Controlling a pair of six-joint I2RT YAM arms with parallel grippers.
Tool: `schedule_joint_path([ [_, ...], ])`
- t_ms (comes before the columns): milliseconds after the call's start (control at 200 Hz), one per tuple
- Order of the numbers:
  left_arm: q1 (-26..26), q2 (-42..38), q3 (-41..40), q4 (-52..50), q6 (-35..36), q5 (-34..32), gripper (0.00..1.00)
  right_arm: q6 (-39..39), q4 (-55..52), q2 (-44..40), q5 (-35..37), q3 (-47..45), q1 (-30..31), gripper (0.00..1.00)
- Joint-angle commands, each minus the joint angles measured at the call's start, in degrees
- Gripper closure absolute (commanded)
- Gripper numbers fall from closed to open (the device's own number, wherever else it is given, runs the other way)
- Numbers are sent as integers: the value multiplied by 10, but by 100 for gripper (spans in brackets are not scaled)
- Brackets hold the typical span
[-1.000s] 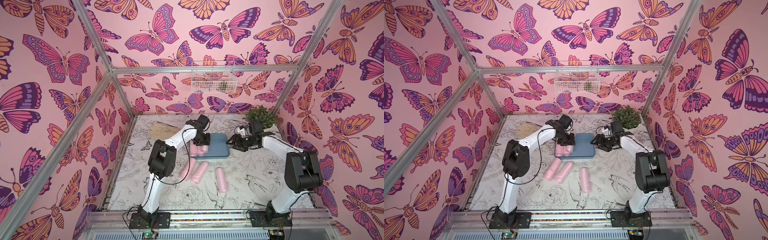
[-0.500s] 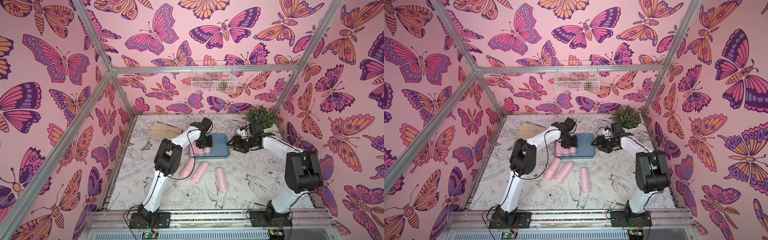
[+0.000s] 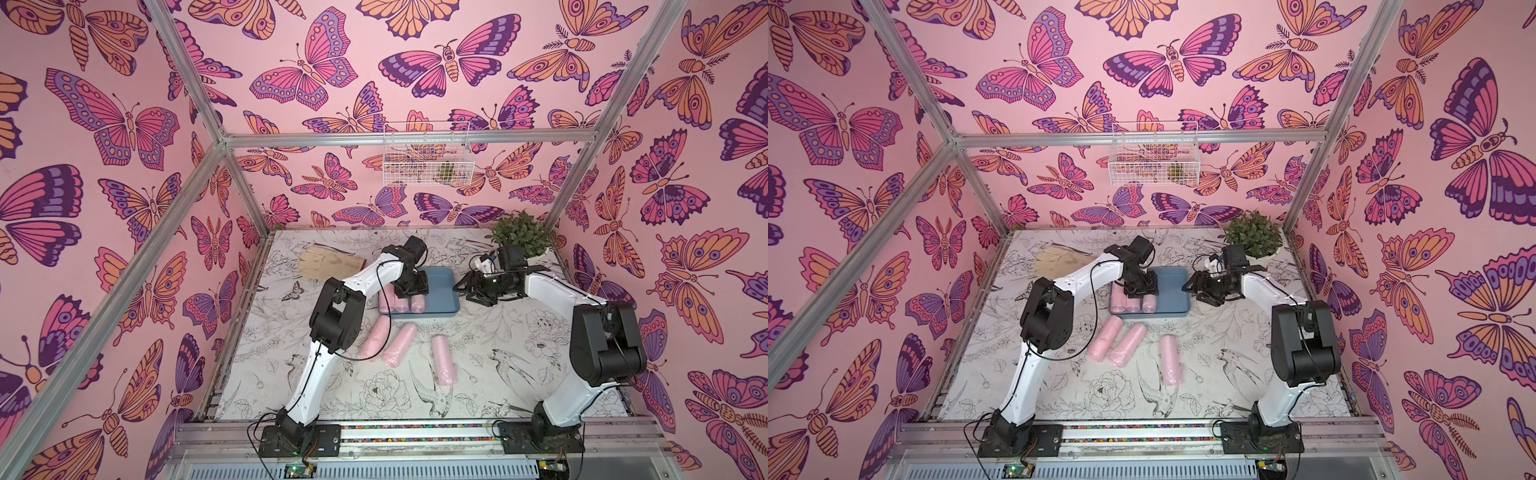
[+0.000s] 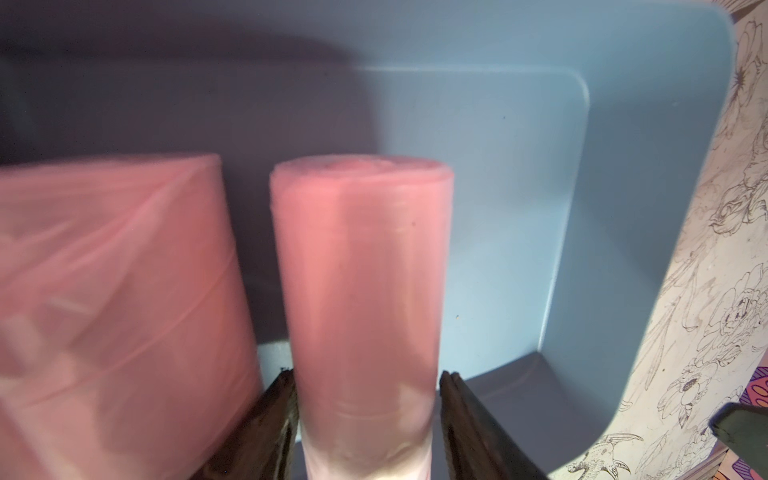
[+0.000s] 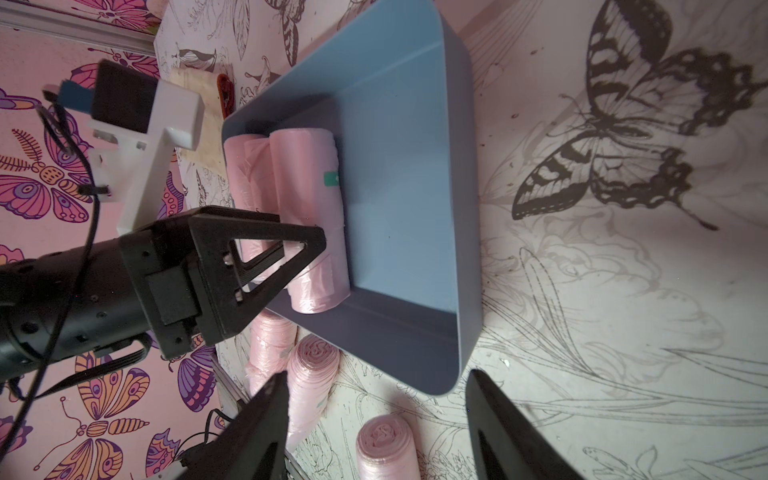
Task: Put the roll of trash bags into the storage box
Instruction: Place the roll of trash bags in the storage box.
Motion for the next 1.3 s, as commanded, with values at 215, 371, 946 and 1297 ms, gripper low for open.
schedule_joint_path([
  [215, -3, -69, -15, -3, 7, -21, 37, -9, -25, 23, 1, 49, 2, 29],
  [371, -1, -123, -39, -2, 13, -39, 36, -9, -30, 40, 1, 74, 16, 29],
  [946, 57, -378, -329, 18, 15, -122, 32, 22, -9, 169, 3, 175, 118, 41],
  [1297, 75, -454, -442, 27, -19, -146, 31, 31, -3, 237, -6, 229, 146, 49],
])
